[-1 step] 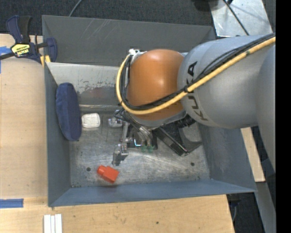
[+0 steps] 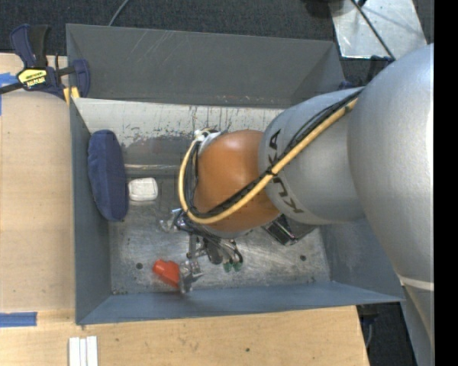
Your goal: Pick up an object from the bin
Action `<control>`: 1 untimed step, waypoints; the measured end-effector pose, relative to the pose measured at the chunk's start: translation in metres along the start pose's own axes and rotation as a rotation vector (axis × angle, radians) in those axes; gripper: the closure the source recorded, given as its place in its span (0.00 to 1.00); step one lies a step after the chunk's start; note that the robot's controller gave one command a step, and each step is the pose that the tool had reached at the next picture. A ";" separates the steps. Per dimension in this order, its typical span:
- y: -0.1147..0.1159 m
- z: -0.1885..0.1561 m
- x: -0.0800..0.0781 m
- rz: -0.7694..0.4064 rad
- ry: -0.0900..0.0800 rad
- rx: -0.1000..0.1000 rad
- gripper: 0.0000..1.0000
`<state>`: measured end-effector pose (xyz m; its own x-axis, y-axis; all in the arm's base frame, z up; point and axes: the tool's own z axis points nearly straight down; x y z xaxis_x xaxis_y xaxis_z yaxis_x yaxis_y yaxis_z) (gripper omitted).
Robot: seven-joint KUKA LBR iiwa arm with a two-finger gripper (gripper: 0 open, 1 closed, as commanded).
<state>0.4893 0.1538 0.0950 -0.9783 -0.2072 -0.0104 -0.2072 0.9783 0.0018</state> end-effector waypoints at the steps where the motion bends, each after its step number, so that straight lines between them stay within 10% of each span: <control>1: 0.000 0.002 0.001 0.001 0.004 0.000 0.00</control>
Offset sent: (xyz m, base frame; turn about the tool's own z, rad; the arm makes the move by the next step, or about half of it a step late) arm 0.0000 0.0000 0.0000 0.0000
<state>0.4885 0.1535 0.0928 -0.9786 -0.2058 -0.0067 -0.2059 0.9786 0.0018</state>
